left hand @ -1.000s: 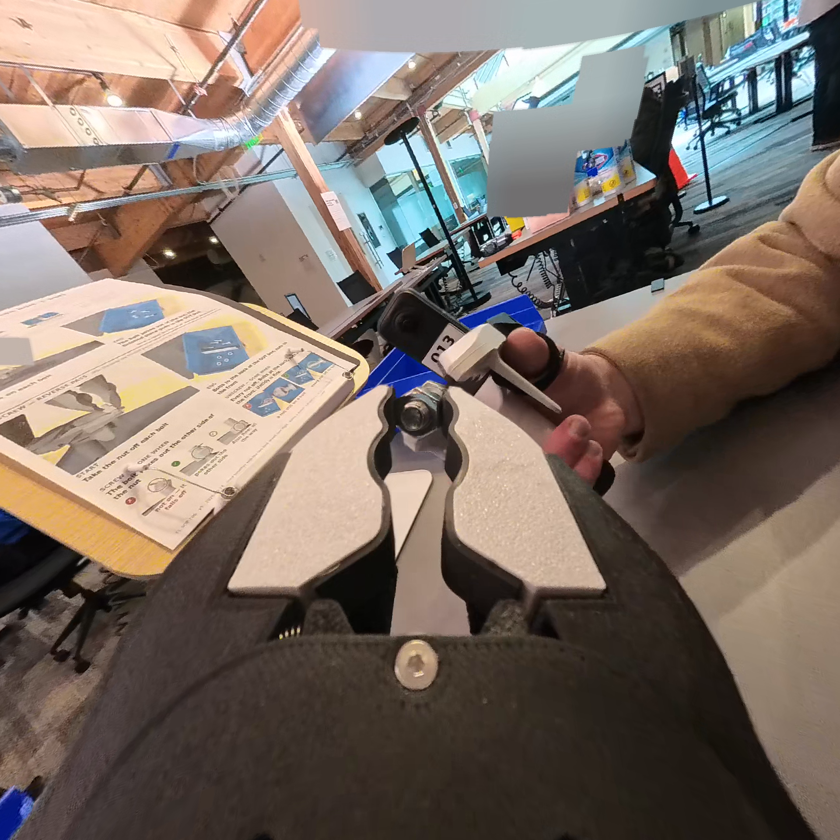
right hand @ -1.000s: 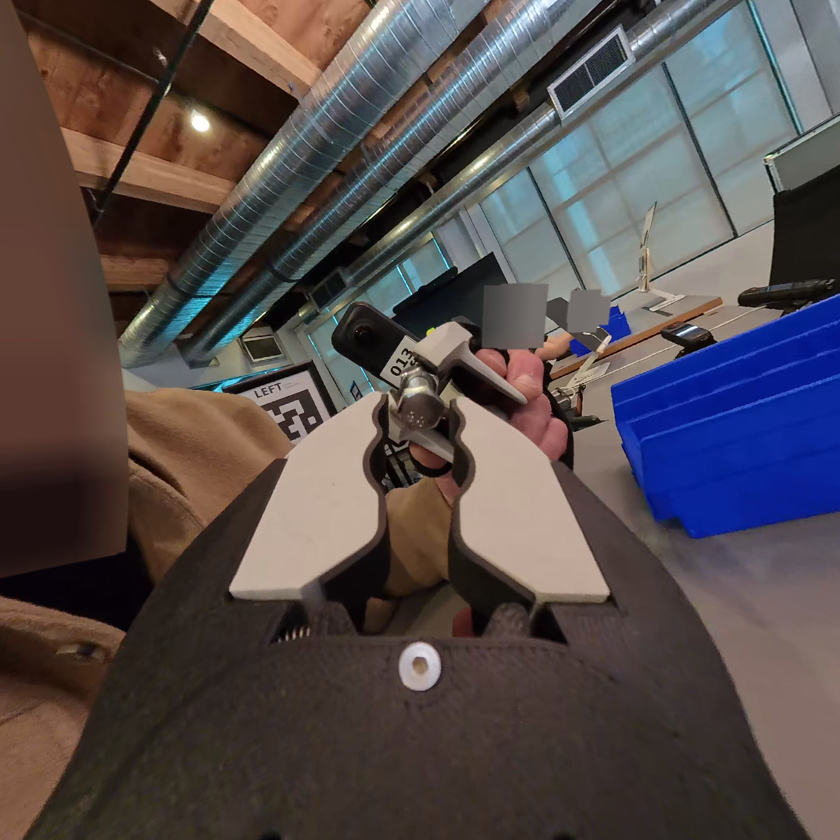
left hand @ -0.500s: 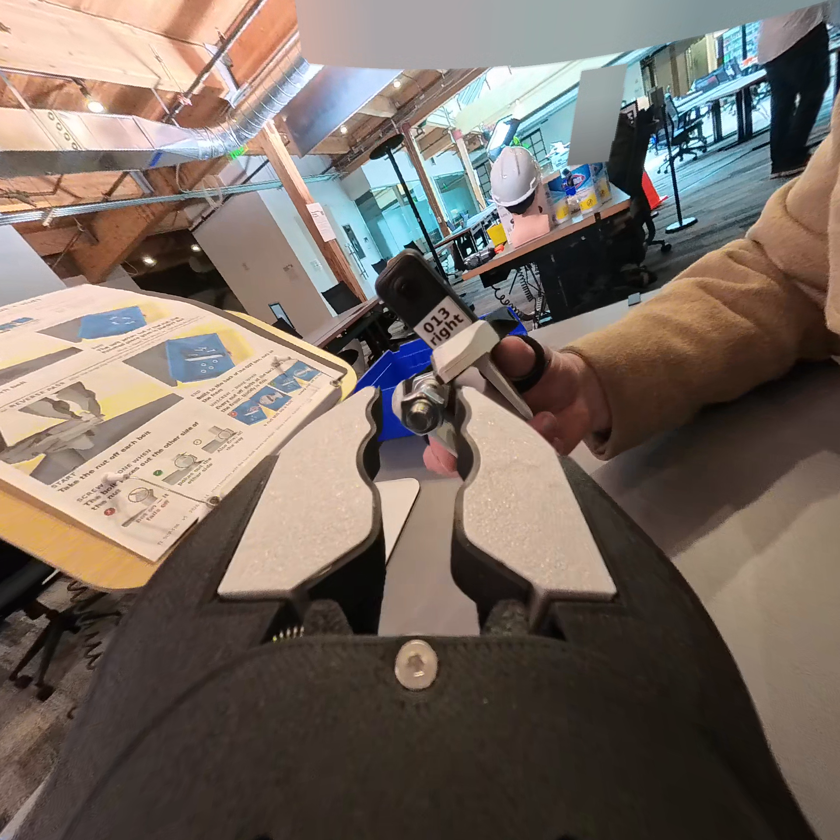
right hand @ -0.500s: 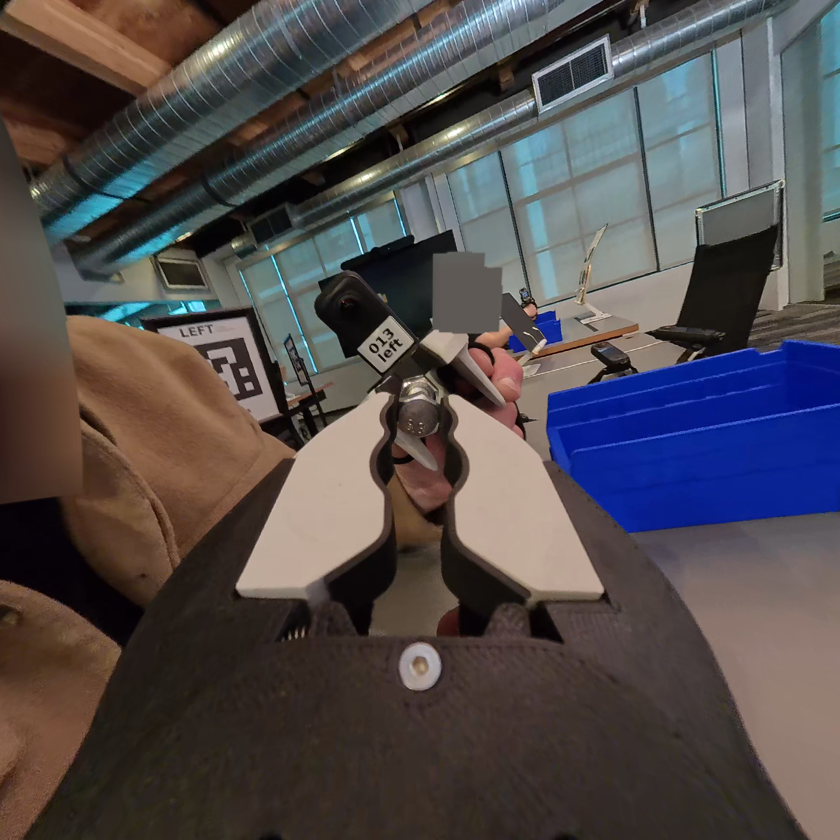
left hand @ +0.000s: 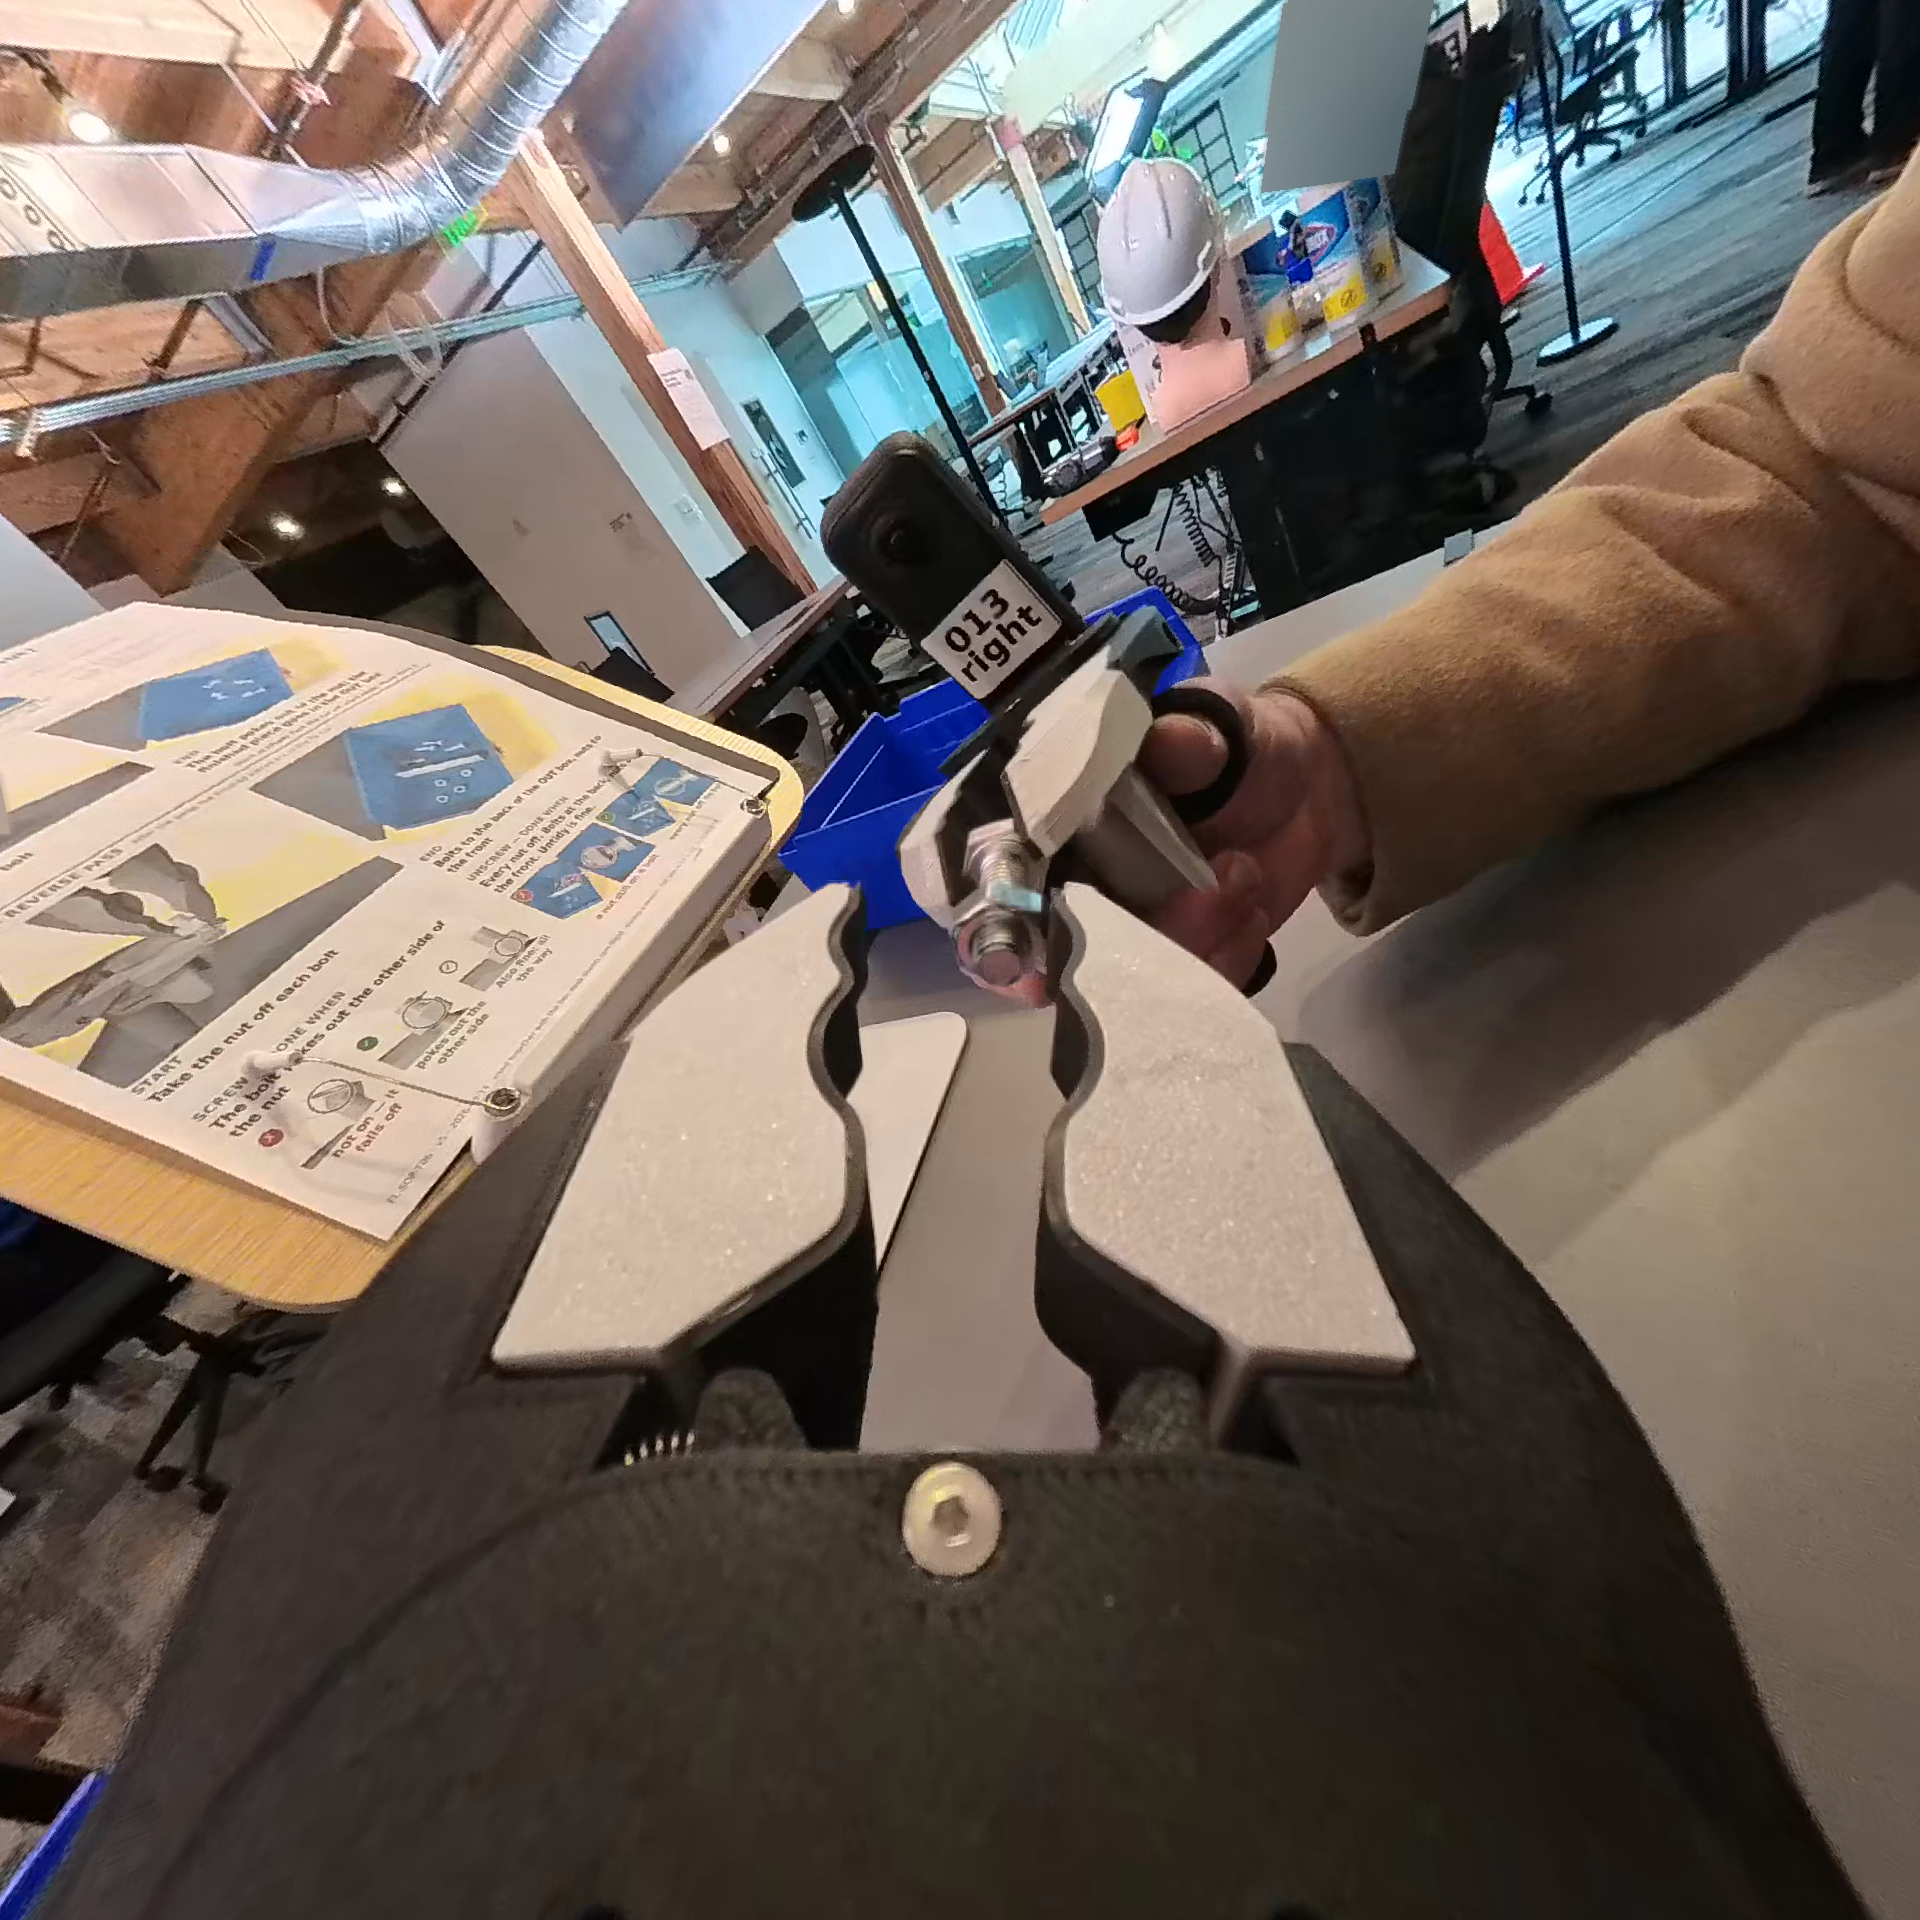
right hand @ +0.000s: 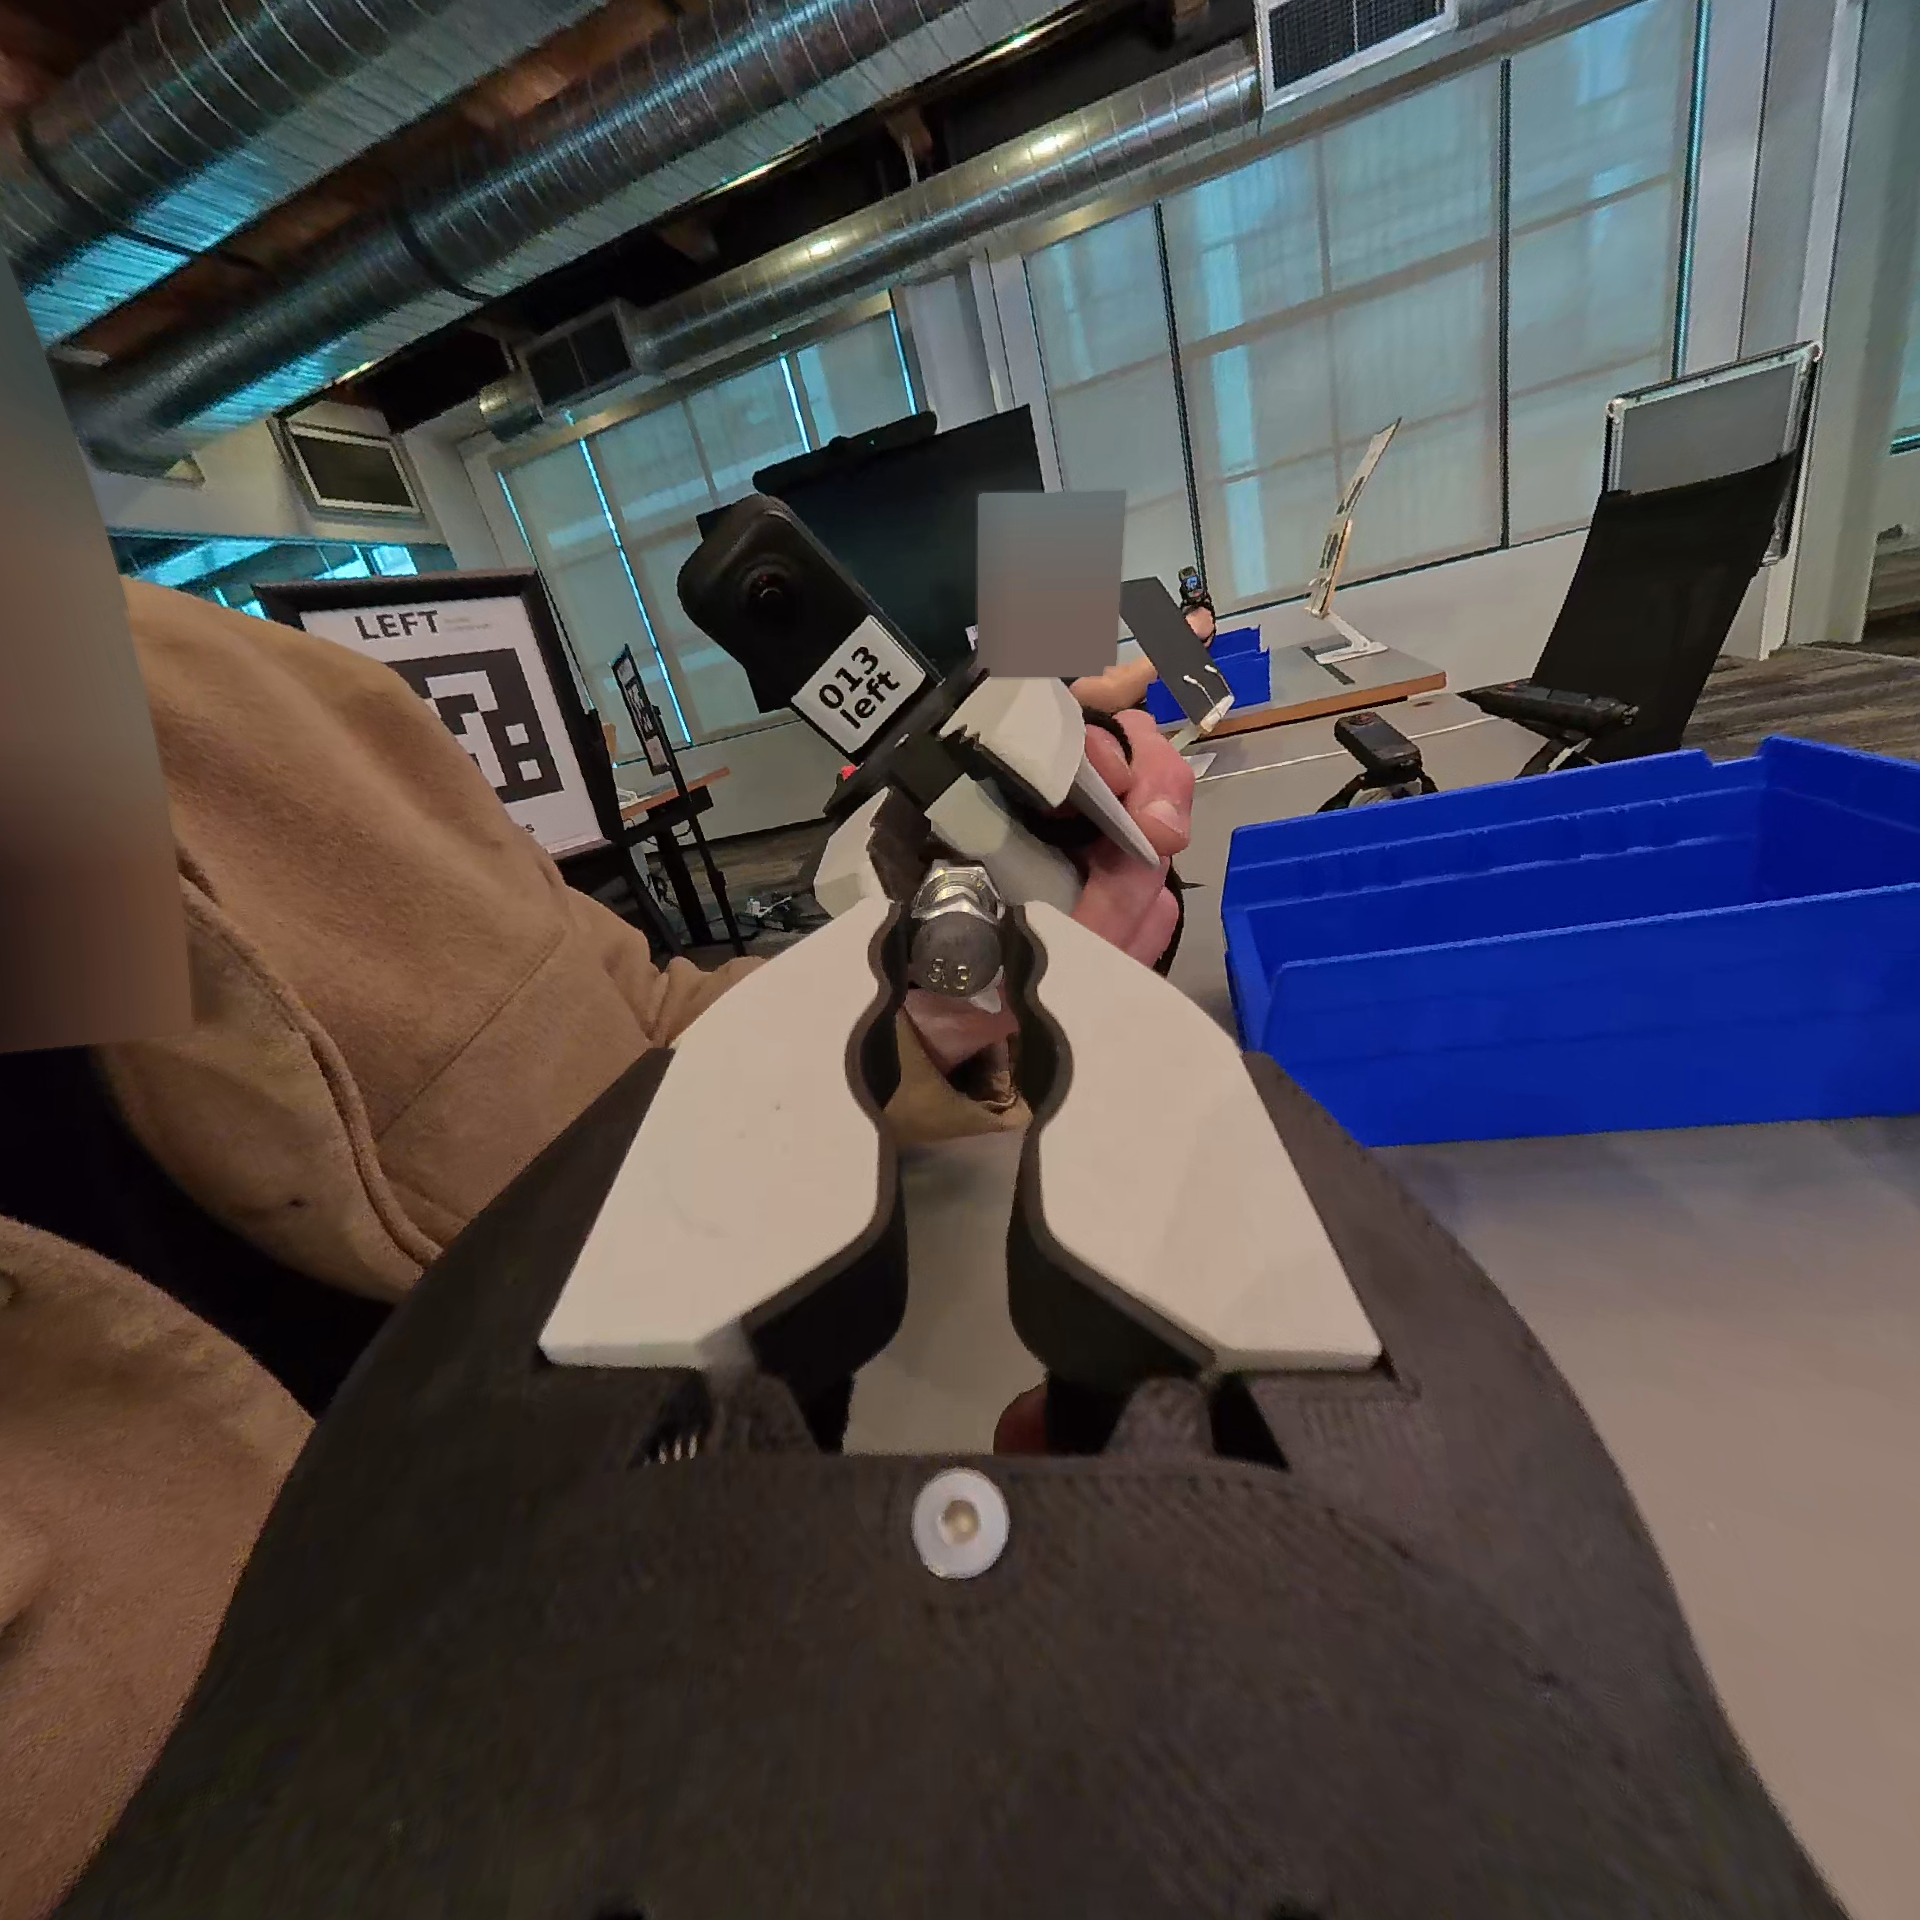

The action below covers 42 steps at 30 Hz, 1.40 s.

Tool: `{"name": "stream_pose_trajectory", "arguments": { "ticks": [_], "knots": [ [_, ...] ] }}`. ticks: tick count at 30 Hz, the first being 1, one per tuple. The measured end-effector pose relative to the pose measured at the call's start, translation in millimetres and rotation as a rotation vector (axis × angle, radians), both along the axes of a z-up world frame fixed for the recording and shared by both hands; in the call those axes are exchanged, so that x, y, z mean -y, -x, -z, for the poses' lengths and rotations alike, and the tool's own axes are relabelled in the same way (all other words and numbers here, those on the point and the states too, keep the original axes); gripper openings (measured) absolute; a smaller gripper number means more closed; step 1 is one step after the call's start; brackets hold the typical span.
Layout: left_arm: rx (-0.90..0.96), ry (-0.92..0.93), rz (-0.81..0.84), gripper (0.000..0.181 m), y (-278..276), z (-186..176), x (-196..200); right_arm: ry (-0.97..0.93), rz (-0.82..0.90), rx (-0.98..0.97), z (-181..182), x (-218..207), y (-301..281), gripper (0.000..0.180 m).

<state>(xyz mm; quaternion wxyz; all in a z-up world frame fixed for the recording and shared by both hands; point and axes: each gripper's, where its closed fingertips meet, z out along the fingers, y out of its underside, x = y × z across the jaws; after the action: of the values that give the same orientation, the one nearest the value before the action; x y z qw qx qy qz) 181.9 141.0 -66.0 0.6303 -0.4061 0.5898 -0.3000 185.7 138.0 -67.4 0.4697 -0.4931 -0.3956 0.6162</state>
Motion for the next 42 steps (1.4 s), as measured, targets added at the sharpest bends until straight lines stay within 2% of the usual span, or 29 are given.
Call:
{"name": "stream_pose_trajectory", "arguments": {
  "ticks": [3, 6, 8, 12, 17, 25, 28, 30, 33, 35, 39, 42],
  "knots": [
    [0.007, 0.002, 0.004, 0.031, 0.8, -1.4, 0.6, -0.008, 0.001, 0.02, 3.1, 0.4, 1.2, 0.018],
    [0.093, 0.022, -0.105, 0.005, 13.2, -16.4, -16.5, -0.069, -0.039, 0.108, 14.6, 12.4, 9.0, 0.018],
    [0.146, 0.049, -0.072, 0.007, 22.7, -25.5, -15.6, -0.093, -0.04, 0.12, 14.4, 15.9, 11.4, 0.018],
    [0.123, 0.105, 0.098, 0.028, 22.7, -24.2, 3.8, -0.067, -0.004, 0.073, 7.4, 6.8, 3.9, 0.018],
    [-0.026, 0.046, 0.058, 0.043, 1.1, 1.9, 5.6, -0.026, 0.004, 0.005, 1.6, 2.2, -0.5, 0.018],
    [0.016, 0.075, -0.012, 0.045, 2.2, -3.3, -6.6, -0.019, -0.005, 0.004, 2.9, 4.1, 1.2, 0.018],
    [0.035, 0.088, 0.014, 0.037, 1.9, -6.3, -2.4, -0.039, -0.009, 0.048, 9.0, 5.5, 3.5, 0.018],
    [0.121, 0.154, 0.076, 0.032, 8.8, -19.2, 1.4, -0.073, -0.017, 0.082, 11.9, 11.3, 7.8, 0.018],
    [0.06, 0.097, 0.033, 0.035, 11.5, -13.5, -1.9, -0.09, -0.001, 0.082, 9.0, 12.5, 9.9, 0.018],
    [0.042, 0.12, 0.112, 0.037, 8.8, -10.8, 9.4, -0.083, 0.006, 0.081, 9.9, 9.7, 8.2, 0.018],
    [-0.031, 0.109, 0.129, 0.044, 3.3, 1.7, 12.8, -0.074, 0.004, 0.069, 9.5, 8.1, 6.2, 0.018],
    [-0.025, 0.11, 0.086, 0.043, 2.3, 1.6, 5.7, -0.09, -0.004, 0.082, 10.4, 11.8, 8.6, 0.018]
  ]
}}
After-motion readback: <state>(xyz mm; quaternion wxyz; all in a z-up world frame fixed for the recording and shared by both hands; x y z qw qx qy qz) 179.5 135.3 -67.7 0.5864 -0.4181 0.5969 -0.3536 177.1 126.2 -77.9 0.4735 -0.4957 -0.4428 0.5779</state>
